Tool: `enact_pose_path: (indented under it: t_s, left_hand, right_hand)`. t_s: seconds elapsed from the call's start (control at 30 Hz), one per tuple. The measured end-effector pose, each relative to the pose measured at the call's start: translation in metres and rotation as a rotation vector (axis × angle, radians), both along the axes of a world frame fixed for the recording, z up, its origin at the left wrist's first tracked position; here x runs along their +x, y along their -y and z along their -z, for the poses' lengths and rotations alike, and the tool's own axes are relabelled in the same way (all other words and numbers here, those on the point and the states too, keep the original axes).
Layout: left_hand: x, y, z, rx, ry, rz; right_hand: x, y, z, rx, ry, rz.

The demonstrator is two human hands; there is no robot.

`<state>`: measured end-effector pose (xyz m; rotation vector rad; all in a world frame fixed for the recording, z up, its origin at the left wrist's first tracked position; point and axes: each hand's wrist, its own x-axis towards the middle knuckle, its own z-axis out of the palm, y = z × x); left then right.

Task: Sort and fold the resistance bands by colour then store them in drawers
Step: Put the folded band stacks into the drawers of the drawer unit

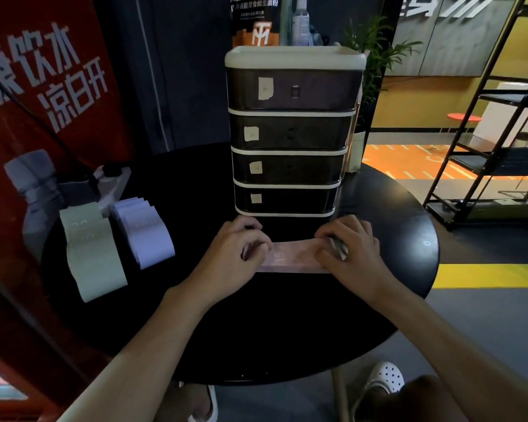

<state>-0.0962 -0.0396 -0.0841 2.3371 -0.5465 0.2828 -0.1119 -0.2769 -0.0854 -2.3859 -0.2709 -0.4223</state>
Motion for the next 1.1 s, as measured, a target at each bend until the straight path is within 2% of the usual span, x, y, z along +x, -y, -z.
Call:
enact_pose_path:
  t_s: [0.13,0.4,0.57,0.77,0.93,1.1]
  left_hand:
    - [-0.001,0.000,0.001,0.015,0.003,0.007]
    - [-0.001,0.000,0.006,-0.027,-0.027,0.031]
    - [0.000,0.002,-0.004,-0.151,-0.040,0.035]
    - [0.027,0.003,-0.052,-0.346,0.127,-0.119]
    - [0.072,-0.002,-0.100,-0.393,0.112,-0.277]
    - [0.094,0.000,-0.117,-0.384,0.010,-0.224]
  right_hand:
    - [0.002,-0.002,0.003,-0.090,-0.024,-0.034]
    - [-0.003,-0.002,0.000,-0.050,-0.045,-0.055]
    - [0.004,-0.002,-0.015,0.125,0.035,-0.023]
    - [0.042,0.003,-0.062,0.257,0.097,0.040]
    - [0.072,0.009,-0.102,0.420,0.021,0.061]
    - [0.086,0.007,-0.114,0.591,-0.003,-0.039]
